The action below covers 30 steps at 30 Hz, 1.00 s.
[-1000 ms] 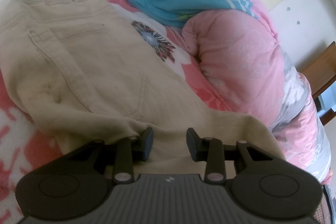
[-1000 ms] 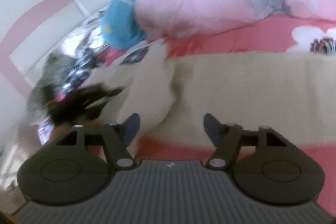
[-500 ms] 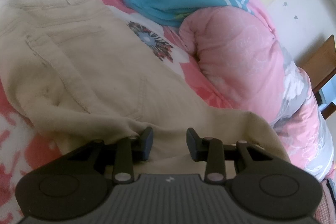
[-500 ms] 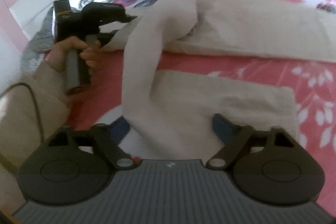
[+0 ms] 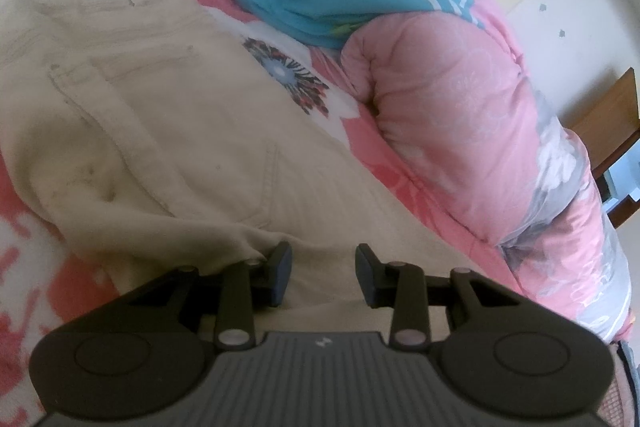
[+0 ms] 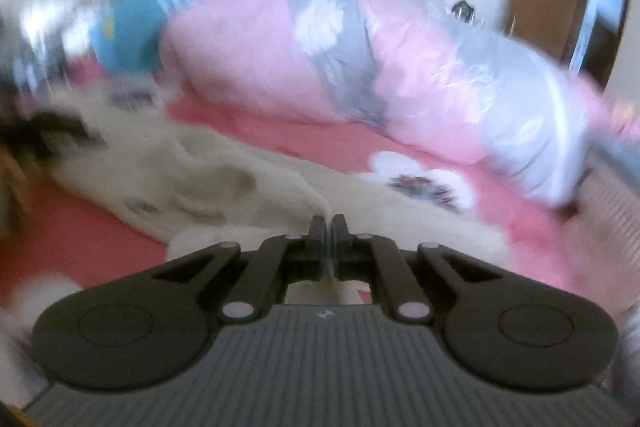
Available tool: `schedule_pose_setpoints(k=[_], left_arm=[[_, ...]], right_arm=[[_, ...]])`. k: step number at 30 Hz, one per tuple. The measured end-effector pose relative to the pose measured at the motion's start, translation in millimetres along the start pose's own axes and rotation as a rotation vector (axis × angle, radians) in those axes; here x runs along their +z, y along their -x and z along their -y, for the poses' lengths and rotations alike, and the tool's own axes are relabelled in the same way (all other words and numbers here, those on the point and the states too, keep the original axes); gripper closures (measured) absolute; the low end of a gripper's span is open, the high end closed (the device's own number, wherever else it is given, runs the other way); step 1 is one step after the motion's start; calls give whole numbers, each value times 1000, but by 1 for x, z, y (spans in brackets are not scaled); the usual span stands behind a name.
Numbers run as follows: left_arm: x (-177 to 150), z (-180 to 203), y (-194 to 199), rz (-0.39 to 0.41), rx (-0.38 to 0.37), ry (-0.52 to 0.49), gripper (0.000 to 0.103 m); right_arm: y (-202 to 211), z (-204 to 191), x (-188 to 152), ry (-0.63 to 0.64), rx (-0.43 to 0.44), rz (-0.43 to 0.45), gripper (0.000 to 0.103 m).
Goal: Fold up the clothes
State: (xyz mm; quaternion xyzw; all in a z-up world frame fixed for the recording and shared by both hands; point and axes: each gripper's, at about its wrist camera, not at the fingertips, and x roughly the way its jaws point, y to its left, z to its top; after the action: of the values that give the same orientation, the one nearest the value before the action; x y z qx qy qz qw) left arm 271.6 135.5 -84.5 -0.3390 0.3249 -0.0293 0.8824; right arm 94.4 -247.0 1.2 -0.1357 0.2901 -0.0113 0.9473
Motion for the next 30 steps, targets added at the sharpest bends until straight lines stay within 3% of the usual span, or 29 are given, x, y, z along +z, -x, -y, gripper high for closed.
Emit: schedule_pose_setpoints(k=[1,2,4,6,7,9,11,13,15,18,20,21,24,26,27,30], left_arm=[[0,0,0,0,0,-2,66],[0,0,1,0,0,-5,66],[0,0,1,-1,1,-12,66],[0,1,1,-1,4,-19,66],[0,2,0,0,6,-22,66],[-1,3,0,1,9,-28,64],[-1,4,0,5,10,-34,62],[-1,6,-1,8,14,-42,61],[-2,7,-1,8,16,-48,61],[-1,7,-1,4,14,-48,61],[-1,7,-1,1,14,-47,61],[-1,8,-1,-1,14,-48,61],[-1,9,-1,-2,15,-54,60],[-1,10,-1,-2,17,-61,60],[-2,10,-1,-1,19,-63,60],[-3,12,-2,5,25,-74,58]], right_arm=[[-9,1,-4,27,2,-56,92],[-20,3,-10,38,25,-125,75],[-31,6,-20,35,54,-196,54],[-29,12,-25,7,80,-199,50],[-24,18,-26,-16,106,-182,48],[-4,36,-21,-105,194,-66,40],[3,54,-10,-236,243,47,24],[-2,67,4,-360,270,127,22],[-27,67,23,-439,276,135,22],[-88,46,57,-499,311,13,26],[-131,25,73,-496,343,-90,43],[-150,12,80,-478,361,-129,46],[-194,-21,93,-374,364,-177,67],[-210,-40,90,-325,390,-210,87],[-215,-49,87,-317,428,-238,92],[-207,-82,74,-216,523,-255,96]])
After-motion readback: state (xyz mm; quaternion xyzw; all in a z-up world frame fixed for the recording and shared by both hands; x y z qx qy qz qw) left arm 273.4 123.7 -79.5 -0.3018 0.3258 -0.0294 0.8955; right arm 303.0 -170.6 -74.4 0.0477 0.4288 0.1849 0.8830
